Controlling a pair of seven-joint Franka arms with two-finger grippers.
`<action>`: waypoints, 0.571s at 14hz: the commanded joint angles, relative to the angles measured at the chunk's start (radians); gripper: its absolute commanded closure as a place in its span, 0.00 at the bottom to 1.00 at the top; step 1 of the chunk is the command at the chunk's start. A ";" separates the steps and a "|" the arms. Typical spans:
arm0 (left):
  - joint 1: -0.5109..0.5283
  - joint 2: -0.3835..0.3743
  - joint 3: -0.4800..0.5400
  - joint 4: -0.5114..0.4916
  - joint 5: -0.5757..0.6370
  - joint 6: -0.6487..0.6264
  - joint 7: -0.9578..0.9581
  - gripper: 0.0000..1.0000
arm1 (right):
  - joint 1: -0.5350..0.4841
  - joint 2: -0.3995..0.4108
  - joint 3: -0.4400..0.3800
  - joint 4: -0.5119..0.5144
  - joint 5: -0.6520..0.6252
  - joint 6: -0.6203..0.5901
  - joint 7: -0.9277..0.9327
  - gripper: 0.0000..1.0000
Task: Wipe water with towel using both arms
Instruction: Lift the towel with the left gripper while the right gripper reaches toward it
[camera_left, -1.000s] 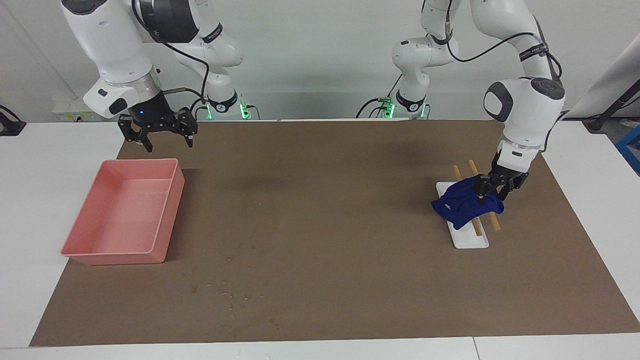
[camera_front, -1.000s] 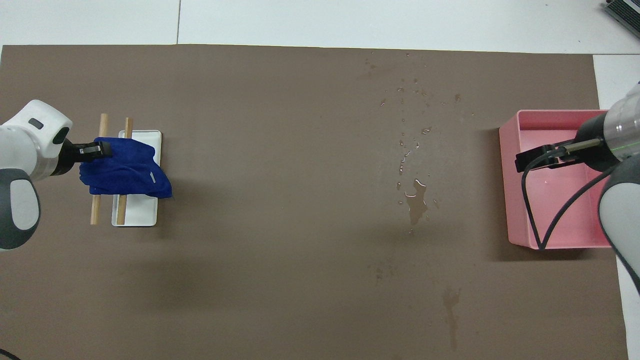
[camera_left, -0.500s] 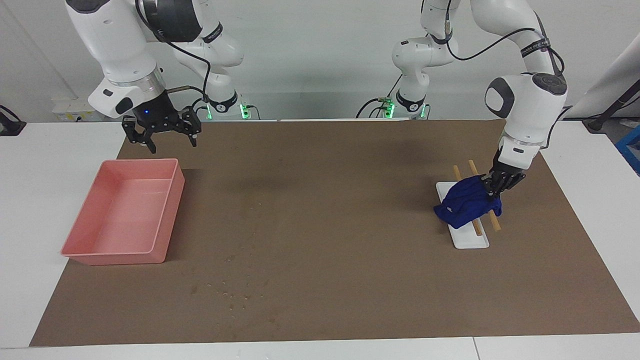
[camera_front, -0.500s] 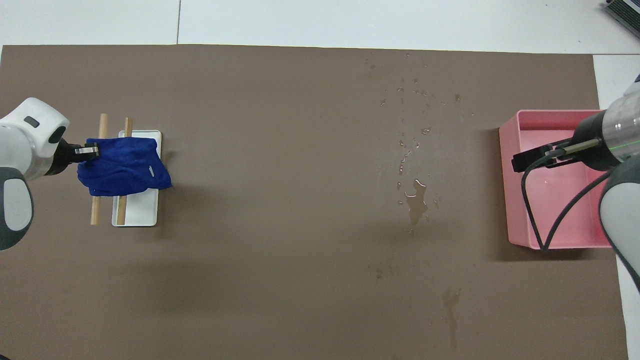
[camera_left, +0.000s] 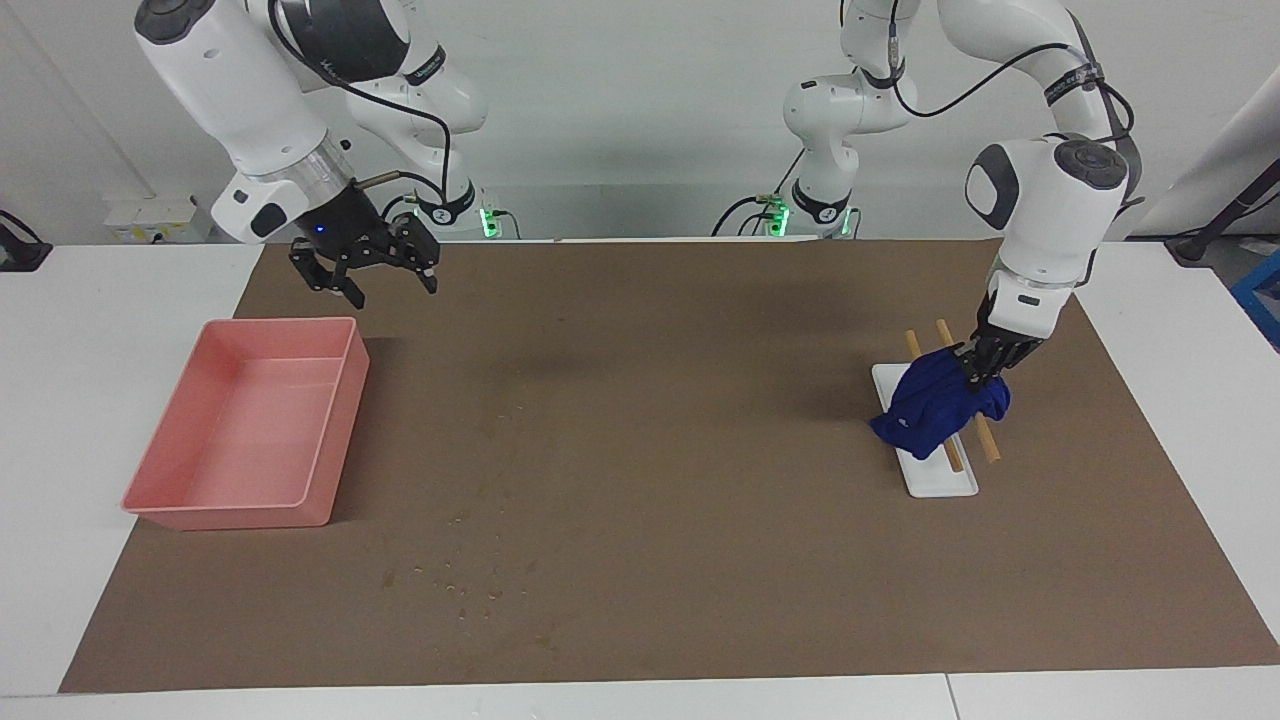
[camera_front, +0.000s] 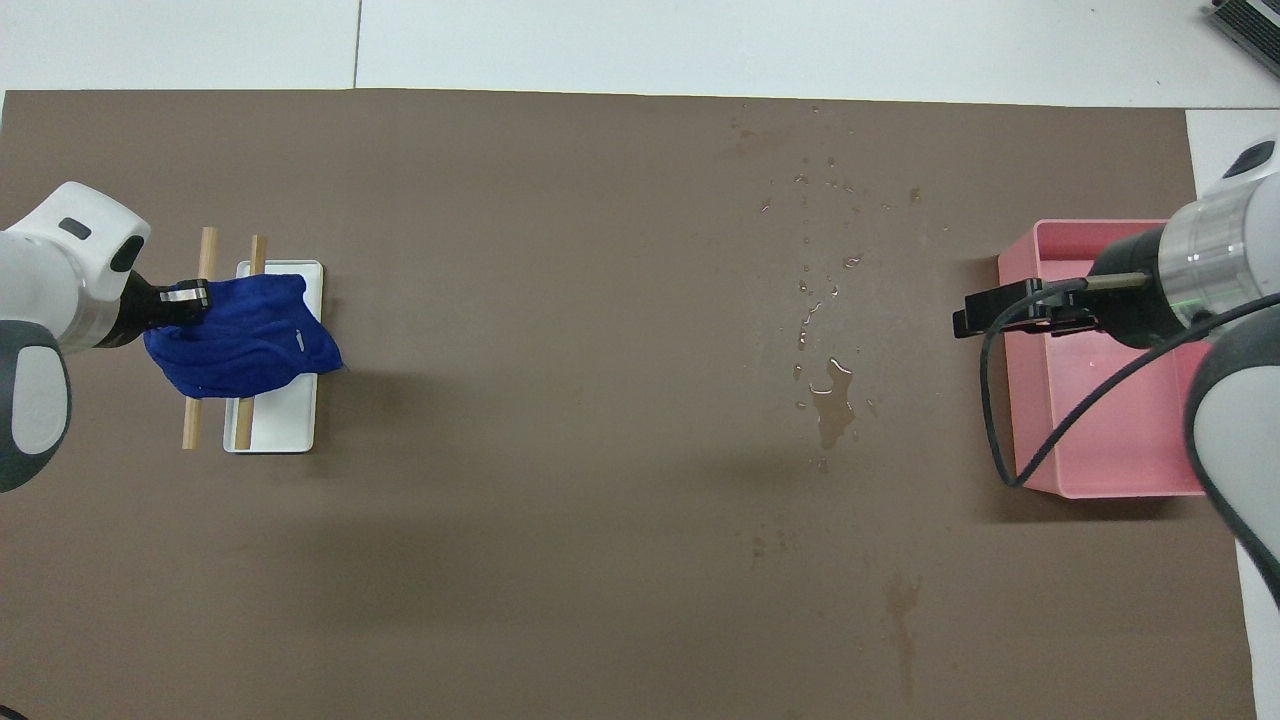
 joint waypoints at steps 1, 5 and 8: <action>-0.013 0.000 0.003 0.154 -0.010 -0.185 -0.049 1.00 | 0.002 -0.037 0.006 -0.058 0.090 0.043 0.126 0.00; -0.064 0.031 0.002 0.322 -0.203 -0.327 -0.352 1.00 | 0.041 -0.044 0.007 -0.098 0.130 0.116 0.192 0.00; -0.136 0.017 -0.011 0.319 -0.364 -0.308 -0.723 1.00 | 0.075 -0.043 0.006 -0.114 0.216 0.156 0.347 0.00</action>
